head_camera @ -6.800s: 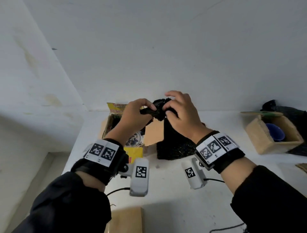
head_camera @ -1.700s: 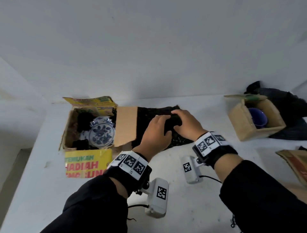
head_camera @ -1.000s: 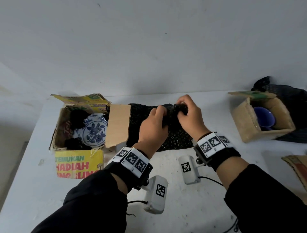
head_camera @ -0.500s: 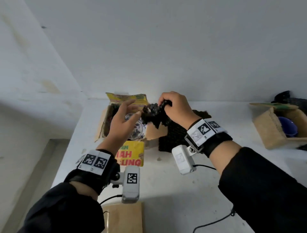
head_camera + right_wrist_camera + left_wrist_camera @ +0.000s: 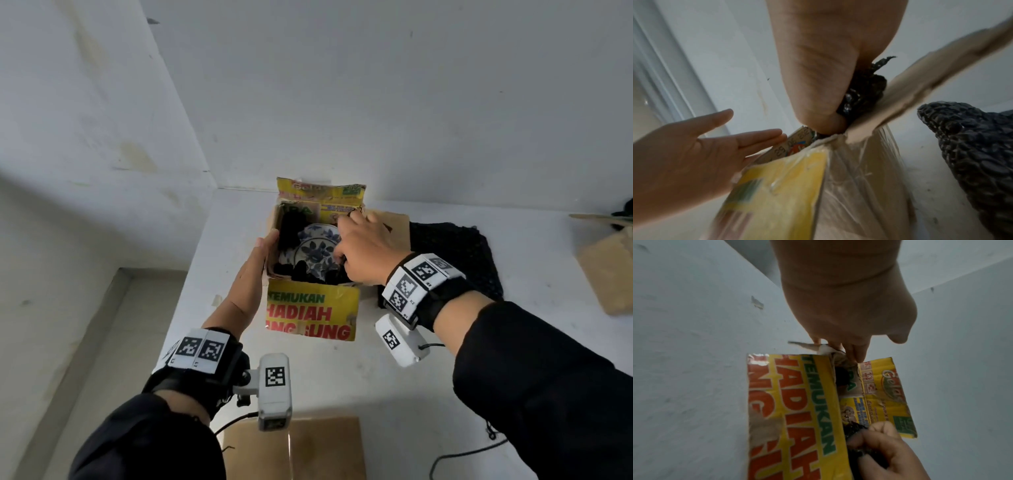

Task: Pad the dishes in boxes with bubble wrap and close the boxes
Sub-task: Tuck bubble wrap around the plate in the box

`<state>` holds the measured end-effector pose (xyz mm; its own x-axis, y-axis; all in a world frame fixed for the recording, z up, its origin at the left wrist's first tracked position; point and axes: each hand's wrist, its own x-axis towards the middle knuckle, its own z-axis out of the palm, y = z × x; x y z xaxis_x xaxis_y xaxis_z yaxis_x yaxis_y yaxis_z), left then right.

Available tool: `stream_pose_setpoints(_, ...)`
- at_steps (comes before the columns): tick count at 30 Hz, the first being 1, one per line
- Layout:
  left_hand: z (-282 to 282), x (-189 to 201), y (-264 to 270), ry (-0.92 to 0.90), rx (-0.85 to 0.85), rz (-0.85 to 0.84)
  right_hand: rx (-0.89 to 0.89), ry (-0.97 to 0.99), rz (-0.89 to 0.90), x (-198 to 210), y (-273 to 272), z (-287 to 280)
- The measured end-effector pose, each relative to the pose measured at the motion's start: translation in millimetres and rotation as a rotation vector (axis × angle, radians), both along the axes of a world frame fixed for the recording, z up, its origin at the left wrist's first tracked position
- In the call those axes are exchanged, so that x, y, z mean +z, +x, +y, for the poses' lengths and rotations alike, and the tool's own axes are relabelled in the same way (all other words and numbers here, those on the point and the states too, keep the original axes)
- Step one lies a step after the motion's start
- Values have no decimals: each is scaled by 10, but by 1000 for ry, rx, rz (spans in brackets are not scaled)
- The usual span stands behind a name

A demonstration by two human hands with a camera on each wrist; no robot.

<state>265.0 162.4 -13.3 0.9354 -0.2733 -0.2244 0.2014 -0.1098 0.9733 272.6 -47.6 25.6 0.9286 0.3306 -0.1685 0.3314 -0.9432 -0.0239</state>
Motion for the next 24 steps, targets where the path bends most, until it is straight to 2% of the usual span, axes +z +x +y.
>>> stream_pose_setpoints(6, 57, -113, -3, -130, -40, 72, 47, -297, 322, 6, 25, 166)
stream_pose_setpoints(10, 59, -142, 3, -142, -45, 74, -31, -343, 451, -35, 60, 228)
stream_pose_setpoints(15, 43, -140, -21, -155, -44, 66, -254, -340, 658, 32, 153, 298)
stream_pose_setpoints(17, 42, -151, -21, -142, -49, 45, -226, -342, 738, 109, 186, 338)
stream_pose_setpoints(18, 37, -138, -20, -138, -59, 29, -178, -319, 736, 133, 202, 365)
stream_pose_setpoints(20, 28, -81, -23, -145, -86, 4, -58, -341, 612, 201, 225, 444)
stream_pose_setpoints(24, 3, 8, -39, -174, -111, -24, 46, -569, 300, 264, 244, 528)
